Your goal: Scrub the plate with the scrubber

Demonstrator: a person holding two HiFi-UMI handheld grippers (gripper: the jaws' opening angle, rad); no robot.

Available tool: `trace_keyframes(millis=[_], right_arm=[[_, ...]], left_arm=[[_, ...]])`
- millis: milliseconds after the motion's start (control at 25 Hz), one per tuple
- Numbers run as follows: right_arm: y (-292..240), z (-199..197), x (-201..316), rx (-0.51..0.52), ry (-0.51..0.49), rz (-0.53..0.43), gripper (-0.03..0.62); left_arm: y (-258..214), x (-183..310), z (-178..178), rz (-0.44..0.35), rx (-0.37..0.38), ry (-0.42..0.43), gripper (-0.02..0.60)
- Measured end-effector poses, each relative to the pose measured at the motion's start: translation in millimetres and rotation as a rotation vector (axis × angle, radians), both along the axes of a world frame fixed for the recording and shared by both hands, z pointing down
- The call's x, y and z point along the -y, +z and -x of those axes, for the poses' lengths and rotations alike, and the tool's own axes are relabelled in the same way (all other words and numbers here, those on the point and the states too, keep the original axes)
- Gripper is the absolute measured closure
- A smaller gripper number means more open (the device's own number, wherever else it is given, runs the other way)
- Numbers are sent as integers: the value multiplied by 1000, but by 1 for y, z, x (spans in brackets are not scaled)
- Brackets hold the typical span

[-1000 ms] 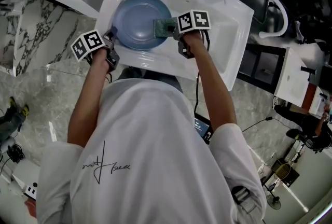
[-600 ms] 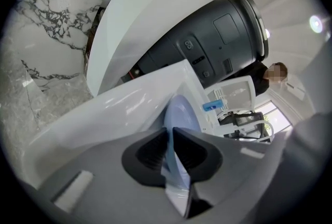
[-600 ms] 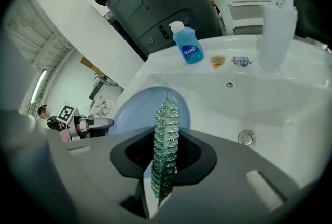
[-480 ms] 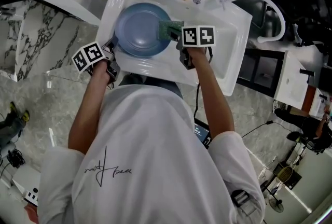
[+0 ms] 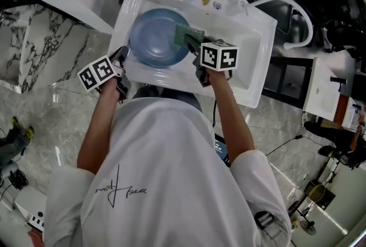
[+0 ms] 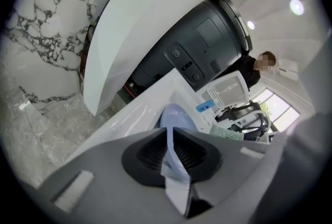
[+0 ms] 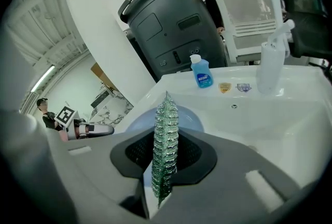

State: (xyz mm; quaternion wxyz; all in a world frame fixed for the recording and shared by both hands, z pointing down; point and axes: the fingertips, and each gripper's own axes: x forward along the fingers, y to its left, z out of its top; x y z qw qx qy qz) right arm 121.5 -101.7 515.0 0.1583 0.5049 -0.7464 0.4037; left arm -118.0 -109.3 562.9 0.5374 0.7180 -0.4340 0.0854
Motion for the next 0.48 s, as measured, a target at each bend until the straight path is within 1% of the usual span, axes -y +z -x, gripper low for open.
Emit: trace_keyframes(millis=[200, 360, 480], right_arm=[[-12, 1, -5, -4, 19, -61, 531], [-28, -1, -7, -11, 39, -120, 531], [-43, -3, -10, -22, 53, -172, 531]], left_arm=[[-26, 7, -5, -124, 60, 71, 492], [-47, 14, -4, -236, 125, 98, 493], [-59, 14, -9, -280, 130, 122, 494]])
